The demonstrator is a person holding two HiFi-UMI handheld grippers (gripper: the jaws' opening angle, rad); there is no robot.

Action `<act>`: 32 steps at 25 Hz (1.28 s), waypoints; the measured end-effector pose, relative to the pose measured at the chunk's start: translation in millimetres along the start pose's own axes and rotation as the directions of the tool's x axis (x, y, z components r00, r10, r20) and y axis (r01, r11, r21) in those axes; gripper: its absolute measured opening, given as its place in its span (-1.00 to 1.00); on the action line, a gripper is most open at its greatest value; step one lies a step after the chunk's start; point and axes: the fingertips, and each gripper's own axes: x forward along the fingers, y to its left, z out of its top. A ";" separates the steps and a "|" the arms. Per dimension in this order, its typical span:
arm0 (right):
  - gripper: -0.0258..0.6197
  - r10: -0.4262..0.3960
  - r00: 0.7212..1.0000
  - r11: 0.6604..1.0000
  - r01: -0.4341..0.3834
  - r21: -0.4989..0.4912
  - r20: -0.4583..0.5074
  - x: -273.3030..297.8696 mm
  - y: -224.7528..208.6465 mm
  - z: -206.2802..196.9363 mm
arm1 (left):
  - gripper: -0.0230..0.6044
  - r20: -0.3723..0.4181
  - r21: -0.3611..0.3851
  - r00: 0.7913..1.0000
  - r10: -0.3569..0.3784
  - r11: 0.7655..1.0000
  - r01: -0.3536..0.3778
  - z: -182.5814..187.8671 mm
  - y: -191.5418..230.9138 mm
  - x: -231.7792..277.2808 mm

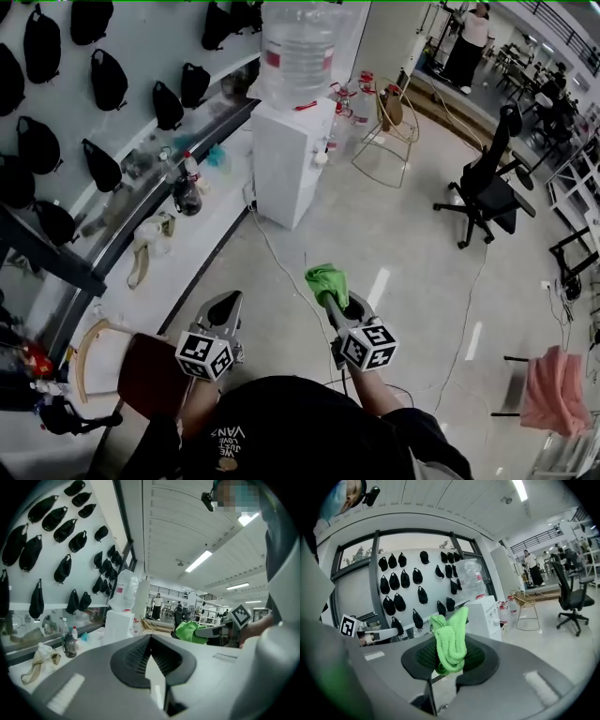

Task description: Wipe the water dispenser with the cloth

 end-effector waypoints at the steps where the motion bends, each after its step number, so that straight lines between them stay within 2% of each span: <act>1: -0.63 -0.014 1.000 1.000 0.014 0.007 0.003 6.0 0.4 0.7 | -0.92 -0.001 -0.002 1.000 -0.010 1.000 0.010 2.0 6.7 3.8; 11: -0.63 -0.149 0.988 0.986 0.145 0.079 0.042 87.3 33.7 11.5 | -0.92 -0.054 0.050 0.987 -0.149 0.987 0.151 36.7 101.7 35.3; 17: -0.63 -0.211 0.976 0.972 0.203 0.116 0.059 124.5 50.8 14.1 | -0.92 -0.079 0.070 0.977 -0.199 0.976 0.204 53.7 151.0 49.3; 21: -0.63 -0.245 0.968 0.963 0.235 0.134 0.060 137.0 53.4 13.5 | -0.92 -0.095 0.047 0.974 -0.208 0.976 0.213 51.6 173.0 62.8; 26: -0.63 -0.255 0.966 0.958 0.248 0.142 0.038 153.5 36.0 16.7 | -0.92 -0.112 0.037 0.968 -0.225 0.972 0.230 42.7 177.0 87.6; 32: -0.63 -0.208 0.978 0.972 0.206 0.115 0.011 201.3 -3.4 34.4 | -0.92 -0.104 0.019 0.979 -0.173 0.984 0.176 49.0 191.1 135.1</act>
